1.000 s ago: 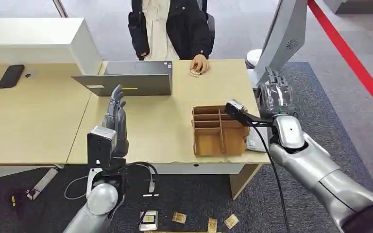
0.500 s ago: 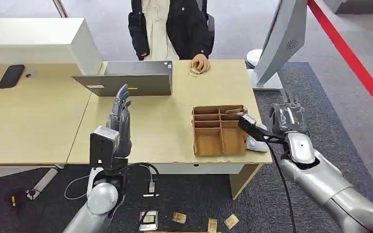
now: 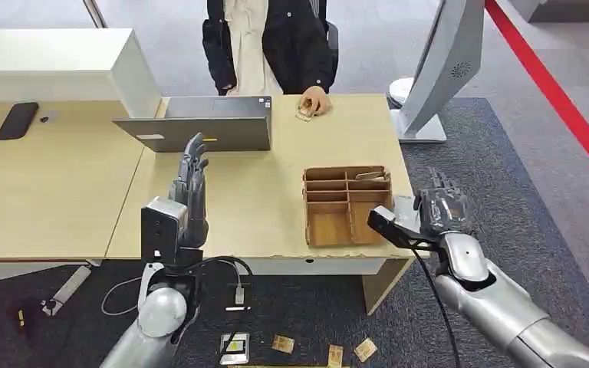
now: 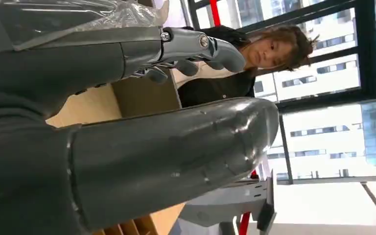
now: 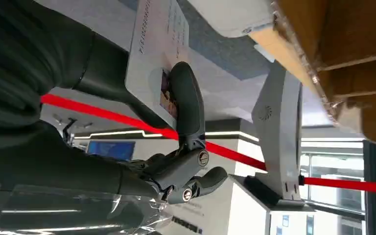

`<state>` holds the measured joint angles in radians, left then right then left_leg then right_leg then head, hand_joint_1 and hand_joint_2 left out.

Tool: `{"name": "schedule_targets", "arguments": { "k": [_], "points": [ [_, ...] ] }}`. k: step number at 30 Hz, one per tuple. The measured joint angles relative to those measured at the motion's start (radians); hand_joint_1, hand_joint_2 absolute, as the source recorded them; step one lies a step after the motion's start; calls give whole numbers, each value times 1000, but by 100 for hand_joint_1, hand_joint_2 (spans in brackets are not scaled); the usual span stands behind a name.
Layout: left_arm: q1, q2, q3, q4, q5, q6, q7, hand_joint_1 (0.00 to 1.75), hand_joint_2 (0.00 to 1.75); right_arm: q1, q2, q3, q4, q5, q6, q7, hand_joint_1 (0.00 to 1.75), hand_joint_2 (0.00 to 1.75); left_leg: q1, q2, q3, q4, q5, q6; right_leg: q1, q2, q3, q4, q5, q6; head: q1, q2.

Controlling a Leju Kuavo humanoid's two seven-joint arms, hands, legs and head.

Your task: Pass the card to the sensor for recognition and then transmit it.

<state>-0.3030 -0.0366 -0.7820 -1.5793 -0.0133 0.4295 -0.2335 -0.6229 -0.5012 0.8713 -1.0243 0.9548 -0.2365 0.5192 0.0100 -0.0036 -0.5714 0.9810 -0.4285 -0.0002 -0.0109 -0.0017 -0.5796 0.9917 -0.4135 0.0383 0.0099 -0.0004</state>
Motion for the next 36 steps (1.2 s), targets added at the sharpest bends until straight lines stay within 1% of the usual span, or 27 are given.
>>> {"name": "schedule_targets", "arguments": {
  "k": [6, 12, 18, 27, 36],
  "points": [
    [-18, 0, -5, 0, 16, -8, 2, 0, 0, 1, 42, 2, -8, 2, 0, -25, 175, 175, 0, 0, 0, 0, 0, 0, 0, 0, 0, 0, 0, 0, 0, 0],
    [-32, 0, -10, 1, 22, -12, 2, 0, 0, -3, 80, 2, -7, 0, 0, -35, 175, 175, 0, 0, 0, 0, 0, 0, 0, 0, 0, 0, 0, 0, 0, 0],
    [-37, 0, -16, 5, 23, -12, 3, 0, 0, -16, 108, 3, 23, -15, -7, -50, 175, 175, 0, 0, 0, 0, 0, 0, 0, 0, 0, 0, 0, 0, 0, 0],
    [-34, 0, -16, 5, 12, -15, 14, 0, 0, -17, 114, 1, 100, -55, -24, -37, 175, 175, 0, 0, 0, 0, 0, 0, 0, 0, 0, 0, 0, 0, 0, 0],
    [-33, 0, -16, 5, 5, -5, 24, 0, 0, -19, 109, -7, 164, -59, -38, -25, 175, 175, 0, 0, 0, 0, 0, 0, 0, 0, 0, 0, 0, 0, 0, 0]
  ]
}}
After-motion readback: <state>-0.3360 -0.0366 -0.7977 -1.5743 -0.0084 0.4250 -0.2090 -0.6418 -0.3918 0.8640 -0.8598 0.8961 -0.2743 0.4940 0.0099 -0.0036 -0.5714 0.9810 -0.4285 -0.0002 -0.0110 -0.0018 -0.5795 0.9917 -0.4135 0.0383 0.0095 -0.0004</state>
